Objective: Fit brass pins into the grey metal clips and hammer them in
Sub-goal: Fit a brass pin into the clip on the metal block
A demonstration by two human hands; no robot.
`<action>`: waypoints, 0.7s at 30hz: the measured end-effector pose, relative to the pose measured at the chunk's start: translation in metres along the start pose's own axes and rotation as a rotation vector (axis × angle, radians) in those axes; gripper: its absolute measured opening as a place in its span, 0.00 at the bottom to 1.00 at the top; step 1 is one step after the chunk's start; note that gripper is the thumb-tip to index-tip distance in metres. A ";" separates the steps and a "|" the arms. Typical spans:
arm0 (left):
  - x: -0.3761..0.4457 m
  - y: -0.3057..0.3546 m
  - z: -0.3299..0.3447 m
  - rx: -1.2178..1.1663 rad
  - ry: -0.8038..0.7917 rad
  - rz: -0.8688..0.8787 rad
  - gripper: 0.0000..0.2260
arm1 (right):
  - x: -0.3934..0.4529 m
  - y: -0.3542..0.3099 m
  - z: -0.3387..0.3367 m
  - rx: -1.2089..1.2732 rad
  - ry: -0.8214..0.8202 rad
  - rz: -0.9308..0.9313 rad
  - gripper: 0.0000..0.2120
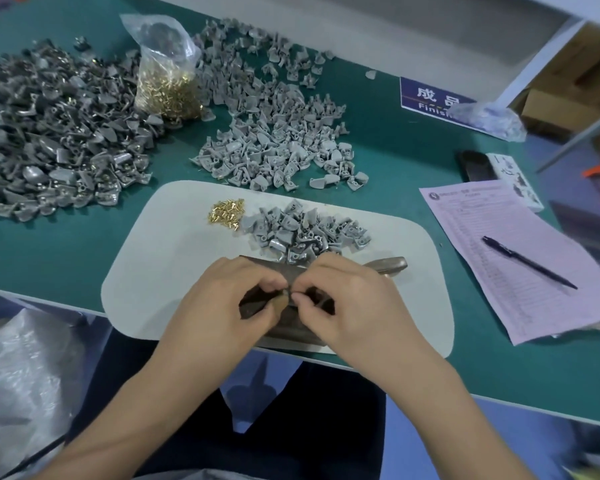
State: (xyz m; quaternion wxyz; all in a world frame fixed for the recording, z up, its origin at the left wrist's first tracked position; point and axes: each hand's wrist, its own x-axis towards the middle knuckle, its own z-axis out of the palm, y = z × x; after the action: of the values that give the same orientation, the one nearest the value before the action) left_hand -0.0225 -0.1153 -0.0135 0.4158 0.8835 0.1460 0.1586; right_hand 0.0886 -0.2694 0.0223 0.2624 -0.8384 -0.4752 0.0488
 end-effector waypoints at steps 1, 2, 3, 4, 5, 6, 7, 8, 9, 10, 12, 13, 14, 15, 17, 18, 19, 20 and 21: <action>0.000 0.000 0.001 -0.020 0.011 -0.006 0.10 | 0.000 -0.002 -0.001 -0.020 0.001 0.006 0.01; -0.001 -0.001 0.001 -0.036 0.023 -0.010 0.10 | 0.000 -0.004 -0.001 -0.037 0.002 0.014 0.01; -0.001 -0.002 0.001 -0.058 0.032 -0.017 0.09 | 0.000 -0.007 -0.001 -0.052 0.002 0.021 0.01; -0.001 -0.002 0.000 -0.082 0.037 -0.025 0.08 | 0.000 -0.009 -0.001 -0.068 0.002 0.029 0.01; -0.001 -0.003 0.000 -0.100 0.034 -0.032 0.08 | -0.001 -0.011 -0.001 -0.078 0.004 0.038 0.01; -0.001 -0.004 -0.001 -0.108 0.026 -0.037 0.08 | -0.001 -0.012 0.000 -0.076 0.012 0.051 0.02; 0.000 -0.004 -0.001 -0.106 0.017 -0.038 0.08 | -0.001 -0.013 0.000 -0.067 0.020 0.066 0.02; 0.000 -0.005 -0.001 -0.095 0.011 -0.035 0.08 | 0.000 -0.014 -0.001 -0.055 0.024 0.080 0.02; 0.000 -0.004 0.000 -0.077 0.009 -0.033 0.08 | 0.000 -0.014 -0.001 -0.042 0.023 0.090 0.03; 0.000 -0.004 0.000 -0.057 0.011 -0.032 0.07 | 0.001 -0.014 -0.002 -0.031 0.017 0.096 0.03; 0.000 -0.003 0.000 -0.025 0.015 -0.030 0.06 | 0.002 -0.014 -0.004 -0.030 -0.011 0.094 0.03; 0.000 -0.004 -0.001 -0.016 0.013 -0.028 0.05 | 0.002 -0.014 -0.005 -0.041 -0.024 0.089 0.03; 0.000 -0.004 -0.002 -0.009 0.011 -0.026 0.05 | 0.003 -0.014 -0.005 -0.051 -0.027 0.083 0.03; 0.000 -0.005 -0.002 -0.006 0.009 -0.024 0.05 | 0.002 -0.013 -0.005 -0.049 -0.016 0.080 0.03; 0.001 -0.005 -0.002 -0.009 0.010 -0.020 0.05 | -0.001 -0.012 -0.001 -0.012 0.057 0.086 0.04; 0.001 -0.004 -0.002 -0.013 0.012 -0.023 0.05 | -0.003 -0.012 0.002 0.005 0.110 0.097 0.04; 0.000 -0.004 -0.002 -0.017 0.014 -0.027 0.05 | -0.005 -0.013 0.006 0.019 0.162 0.114 0.05; 0.000 -0.004 -0.002 -0.020 0.014 -0.030 0.05 | -0.008 -0.014 0.010 0.037 0.205 0.131 0.05; 0.000 -0.004 -0.002 -0.022 0.012 -0.031 0.05 | -0.010 -0.014 0.014 0.060 0.237 0.144 0.05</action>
State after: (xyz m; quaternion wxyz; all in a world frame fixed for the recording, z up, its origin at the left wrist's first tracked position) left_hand -0.0238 -0.1116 -0.0153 0.4269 0.8756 0.1606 0.1589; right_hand 0.0675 -0.2658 0.0156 0.3375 -0.8619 -0.3780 -0.0174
